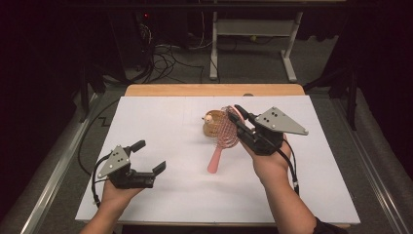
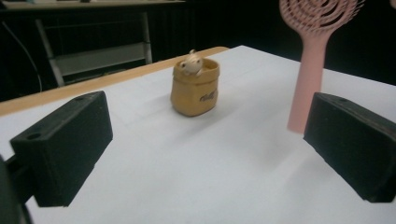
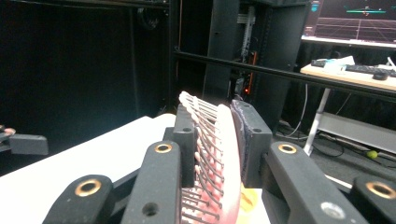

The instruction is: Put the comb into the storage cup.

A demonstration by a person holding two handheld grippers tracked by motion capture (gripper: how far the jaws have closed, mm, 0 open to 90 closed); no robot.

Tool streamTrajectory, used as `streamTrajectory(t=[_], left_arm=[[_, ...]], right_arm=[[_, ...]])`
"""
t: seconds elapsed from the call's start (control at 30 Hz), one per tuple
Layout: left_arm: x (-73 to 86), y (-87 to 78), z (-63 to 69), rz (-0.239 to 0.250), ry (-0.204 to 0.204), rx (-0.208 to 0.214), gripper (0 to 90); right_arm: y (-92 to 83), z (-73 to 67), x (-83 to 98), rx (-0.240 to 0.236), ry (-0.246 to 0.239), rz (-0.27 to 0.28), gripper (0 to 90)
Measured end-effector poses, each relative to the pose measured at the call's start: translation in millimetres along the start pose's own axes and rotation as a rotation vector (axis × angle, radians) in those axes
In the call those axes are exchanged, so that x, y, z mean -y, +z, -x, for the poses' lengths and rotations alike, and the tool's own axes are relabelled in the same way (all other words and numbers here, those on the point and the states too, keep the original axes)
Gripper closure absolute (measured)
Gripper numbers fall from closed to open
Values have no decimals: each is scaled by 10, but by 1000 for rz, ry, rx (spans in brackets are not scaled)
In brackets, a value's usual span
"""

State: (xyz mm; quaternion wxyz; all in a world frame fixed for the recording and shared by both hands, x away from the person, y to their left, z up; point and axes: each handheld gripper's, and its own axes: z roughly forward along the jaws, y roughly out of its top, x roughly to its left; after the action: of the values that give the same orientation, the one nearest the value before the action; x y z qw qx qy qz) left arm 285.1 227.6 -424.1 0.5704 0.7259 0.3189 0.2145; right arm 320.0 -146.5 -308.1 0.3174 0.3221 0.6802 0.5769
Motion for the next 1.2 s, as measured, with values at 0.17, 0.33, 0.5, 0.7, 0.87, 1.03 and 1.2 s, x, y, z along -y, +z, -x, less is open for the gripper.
streamTrajectory(t=[0.17,0.33,0.5,0.7,0.87,1.03,1.2], left_arm=[[83,-11,-52,-6,1,-3,0],[160,34,-107,-27,-19,2,0],[177,36,-114,-27,-26,4,0],[199,31,-131,-10,-23,-13,0],[207,50,-108,-3,-8,2,0],[209,51,-106,-5,-9,-5,0],[217,52,-117,-3,-6,-4,0]], right_arm=[[1,55,-27,23,-2,4,747],[11,118,-55,42,-4,12,747],[16,169,-70,54,-1,12,746],[31,253,-93,72,1,22,747],[52,293,-99,85,4,18,747],[70,324,-114,100,4,17,746],[98,344,-153,112,-4,18,746]])
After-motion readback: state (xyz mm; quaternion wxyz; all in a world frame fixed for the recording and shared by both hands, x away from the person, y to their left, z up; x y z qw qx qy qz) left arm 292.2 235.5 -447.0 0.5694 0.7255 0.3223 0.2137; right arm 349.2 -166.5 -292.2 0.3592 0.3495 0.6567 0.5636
